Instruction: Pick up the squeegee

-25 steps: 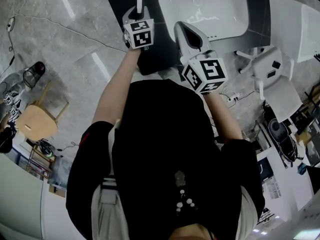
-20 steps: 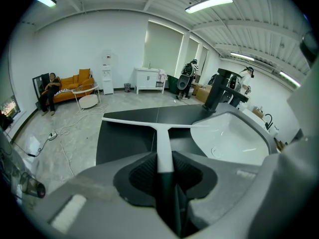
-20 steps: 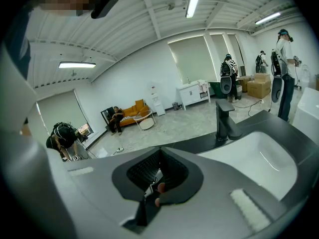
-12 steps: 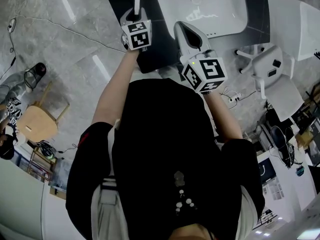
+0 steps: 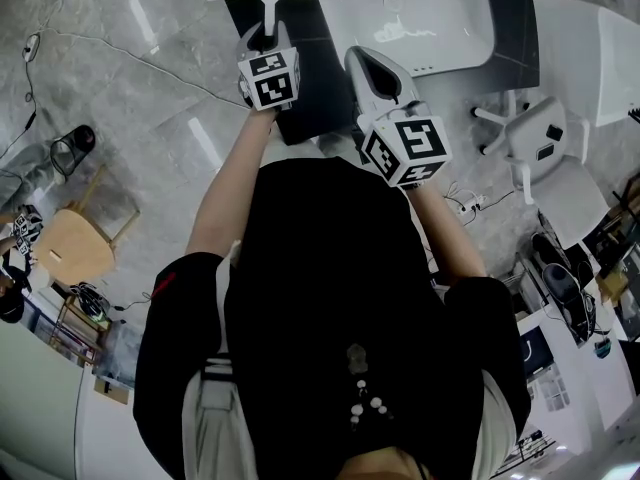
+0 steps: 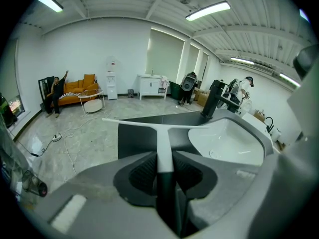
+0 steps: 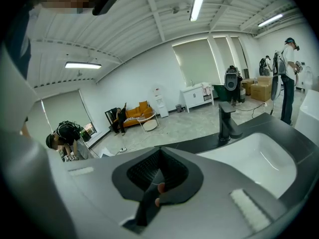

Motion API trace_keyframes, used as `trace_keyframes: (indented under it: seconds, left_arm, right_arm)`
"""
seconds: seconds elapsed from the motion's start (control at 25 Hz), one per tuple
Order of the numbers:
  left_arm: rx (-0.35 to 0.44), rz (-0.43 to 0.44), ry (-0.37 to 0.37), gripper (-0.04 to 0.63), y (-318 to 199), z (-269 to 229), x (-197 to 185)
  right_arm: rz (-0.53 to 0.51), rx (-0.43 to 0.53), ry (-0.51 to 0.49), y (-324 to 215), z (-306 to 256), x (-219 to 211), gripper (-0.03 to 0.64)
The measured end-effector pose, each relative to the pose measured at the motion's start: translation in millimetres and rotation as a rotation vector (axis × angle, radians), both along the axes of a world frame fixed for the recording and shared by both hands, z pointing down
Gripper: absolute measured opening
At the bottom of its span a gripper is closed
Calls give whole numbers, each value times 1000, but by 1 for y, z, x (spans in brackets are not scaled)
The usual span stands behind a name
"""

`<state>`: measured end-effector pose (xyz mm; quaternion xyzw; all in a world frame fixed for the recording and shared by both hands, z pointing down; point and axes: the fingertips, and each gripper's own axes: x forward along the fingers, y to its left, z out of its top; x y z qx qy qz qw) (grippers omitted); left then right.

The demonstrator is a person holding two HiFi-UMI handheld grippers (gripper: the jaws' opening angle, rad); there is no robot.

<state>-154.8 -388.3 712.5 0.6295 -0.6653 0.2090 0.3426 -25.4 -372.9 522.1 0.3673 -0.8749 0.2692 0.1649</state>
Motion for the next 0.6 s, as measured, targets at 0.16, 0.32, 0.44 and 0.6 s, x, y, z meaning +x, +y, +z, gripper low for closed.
trace_keyframes:
  seconds: [0.16, 0.32, 0.44, 0.6]
  left_arm:
    - [25, -12, -8, 100, 9, -13, 1]
    - [46, -13, -29, 100, 18, -29, 4]
    - [69, -27, -38, 100, 24, -42, 4]
    - [111, -55, -47, 100, 31, -63, 1]
  right_arm:
    - [-18, 9, -4, 8, -3, 3, 2]
    - [-46, 21, -11, 16, -5, 5, 2]
    - [-67, 31, -17, 21, -8, 5, 2]
    - [-92, 49, -28, 28, -14, 5, 2]
